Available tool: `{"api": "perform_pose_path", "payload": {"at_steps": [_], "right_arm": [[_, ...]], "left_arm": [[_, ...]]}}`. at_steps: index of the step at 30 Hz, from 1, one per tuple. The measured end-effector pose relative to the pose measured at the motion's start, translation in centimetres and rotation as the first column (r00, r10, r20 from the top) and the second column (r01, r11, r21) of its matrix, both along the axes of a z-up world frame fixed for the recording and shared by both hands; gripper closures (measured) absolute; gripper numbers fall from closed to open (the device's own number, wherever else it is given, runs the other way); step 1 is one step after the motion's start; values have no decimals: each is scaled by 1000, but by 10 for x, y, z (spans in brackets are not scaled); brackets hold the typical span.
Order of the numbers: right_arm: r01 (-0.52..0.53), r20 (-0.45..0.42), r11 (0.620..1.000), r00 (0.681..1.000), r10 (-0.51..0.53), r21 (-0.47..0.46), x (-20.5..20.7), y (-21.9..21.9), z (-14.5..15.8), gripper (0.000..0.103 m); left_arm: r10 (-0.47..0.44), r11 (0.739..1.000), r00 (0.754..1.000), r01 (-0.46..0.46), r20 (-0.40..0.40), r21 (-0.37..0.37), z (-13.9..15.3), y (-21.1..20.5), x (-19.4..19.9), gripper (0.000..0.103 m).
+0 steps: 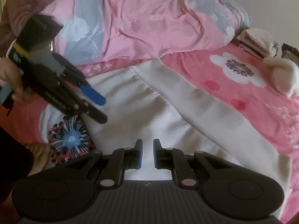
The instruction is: Fold clothes
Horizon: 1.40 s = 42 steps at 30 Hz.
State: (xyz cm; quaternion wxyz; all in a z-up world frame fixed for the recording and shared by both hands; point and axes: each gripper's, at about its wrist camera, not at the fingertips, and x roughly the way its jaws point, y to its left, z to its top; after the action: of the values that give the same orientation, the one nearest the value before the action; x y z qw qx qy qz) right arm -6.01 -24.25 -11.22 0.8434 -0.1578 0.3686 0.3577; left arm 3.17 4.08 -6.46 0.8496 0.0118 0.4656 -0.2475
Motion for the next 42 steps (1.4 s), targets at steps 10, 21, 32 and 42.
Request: {"api": "perform_pose_path", "payload": {"at_steps": [10,21,32,42], "right_arm": [[174,-172,984,971,-163,49,24,-18,-19,81],[255,-86,967,964,-253,11,34,-21,-43,77],[337,-31,941,941,-336,30,39,-27,-6,76],[426,69,903,904,-422,-52,52,-47,-41,63]], "left_arm": [[62,998,998,-62,-16,-12,-6,-17,27,54],[75,996,997,-74,-19,44,-19,-39,27,20],[94,995,995,-92,-43,42,-22,-51,30,1],[120,993,991,-119,-58,11,-16,-49,32,1]]}}
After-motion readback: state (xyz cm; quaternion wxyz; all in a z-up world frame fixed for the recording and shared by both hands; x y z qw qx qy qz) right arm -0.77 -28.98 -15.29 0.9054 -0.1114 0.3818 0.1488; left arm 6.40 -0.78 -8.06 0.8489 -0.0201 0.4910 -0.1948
